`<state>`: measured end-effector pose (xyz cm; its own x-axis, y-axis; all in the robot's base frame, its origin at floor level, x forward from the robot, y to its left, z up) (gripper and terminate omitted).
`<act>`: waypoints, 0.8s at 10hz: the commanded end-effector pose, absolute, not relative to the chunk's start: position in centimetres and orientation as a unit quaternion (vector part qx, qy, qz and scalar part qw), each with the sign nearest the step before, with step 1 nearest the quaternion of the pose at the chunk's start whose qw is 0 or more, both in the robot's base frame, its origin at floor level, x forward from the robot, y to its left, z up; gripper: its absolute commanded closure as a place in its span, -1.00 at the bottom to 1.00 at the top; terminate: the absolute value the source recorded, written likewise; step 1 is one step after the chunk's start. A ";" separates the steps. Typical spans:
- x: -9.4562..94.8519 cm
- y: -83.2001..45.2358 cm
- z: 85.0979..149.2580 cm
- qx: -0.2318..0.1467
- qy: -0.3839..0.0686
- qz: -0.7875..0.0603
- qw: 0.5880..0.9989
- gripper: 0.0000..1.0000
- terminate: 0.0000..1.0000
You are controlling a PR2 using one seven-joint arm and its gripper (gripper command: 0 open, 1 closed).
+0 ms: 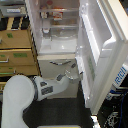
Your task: Opening the fridge
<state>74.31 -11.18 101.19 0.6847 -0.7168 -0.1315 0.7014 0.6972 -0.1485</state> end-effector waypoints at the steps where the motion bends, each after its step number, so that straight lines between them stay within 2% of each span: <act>1: 54.0 -4.2 116.8 -0.014 0.044 -0.417 0.908 -1.00 -1.00; 3: 54.2 0.5 115.3 -0.038 0.028 -0.397 0.917 -1.00 -1.00; 4: 55.7 5.9 114.8 -0.055 -0.013 -0.335 0.940 -1.00 -1.00; 5: 56.2 7.3 114.4 -0.057 -0.016 -0.317 0.946 -1.00 -1.00; 8: 55.4 11.3 113.8 -0.075 -0.072 -0.355 0.929 -1.00 -1.00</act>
